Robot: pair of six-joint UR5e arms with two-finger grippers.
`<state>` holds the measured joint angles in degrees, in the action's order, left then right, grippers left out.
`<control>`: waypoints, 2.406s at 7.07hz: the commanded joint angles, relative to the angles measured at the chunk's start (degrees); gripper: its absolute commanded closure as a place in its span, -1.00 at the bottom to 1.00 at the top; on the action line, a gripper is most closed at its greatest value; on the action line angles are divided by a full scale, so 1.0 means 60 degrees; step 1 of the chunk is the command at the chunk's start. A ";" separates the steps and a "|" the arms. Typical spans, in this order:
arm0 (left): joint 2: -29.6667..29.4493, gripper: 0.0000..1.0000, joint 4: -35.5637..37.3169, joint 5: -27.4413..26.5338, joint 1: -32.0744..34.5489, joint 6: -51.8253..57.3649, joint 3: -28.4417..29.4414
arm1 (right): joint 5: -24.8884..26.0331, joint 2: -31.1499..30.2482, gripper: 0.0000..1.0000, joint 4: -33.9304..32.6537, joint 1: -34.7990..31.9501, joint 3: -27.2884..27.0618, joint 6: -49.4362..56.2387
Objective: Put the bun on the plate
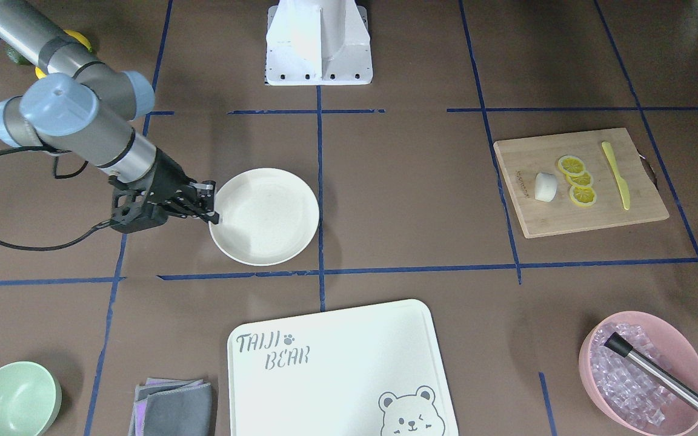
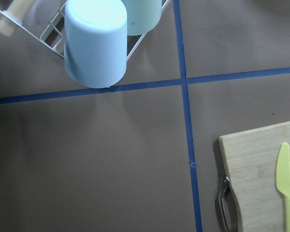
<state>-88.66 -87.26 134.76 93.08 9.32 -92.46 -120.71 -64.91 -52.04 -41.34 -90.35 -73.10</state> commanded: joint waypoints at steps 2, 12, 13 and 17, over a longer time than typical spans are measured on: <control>-0.0004 -1.00 0.0012 0.0011 -0.0001 0.0000 0.0014 | 0.2065 0.0432 1.00 -0.0190 0.1888 0.0116 -0.0720; -0.0062 -1.00 0.0011 -0.0091 -0.0350 0.0000 -0.0073 | 0.0315 0.0141 -1.00 -0.6303 -0.1043 -0.2386 0.3436; -0.0120 -1.00 0.0012 -0.0091 -0.0367 -0.0058 -0.0073 | 0.0285 -0.0339 -1.00 -0.7081 -0.1746 -0.2736 0.5310; -0.0106 -1.00 -0.1247 -0.0077 -0.0396 -0.0059 0.0044 | -0.1558 -0.2944 -1.00 -0.7939 -0.5745 -0.2549 1.2216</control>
<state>-89.38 -93.15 134.29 90.75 9.03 -92.27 -127.83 -77.40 -99.54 -69.95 -106.11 -9.74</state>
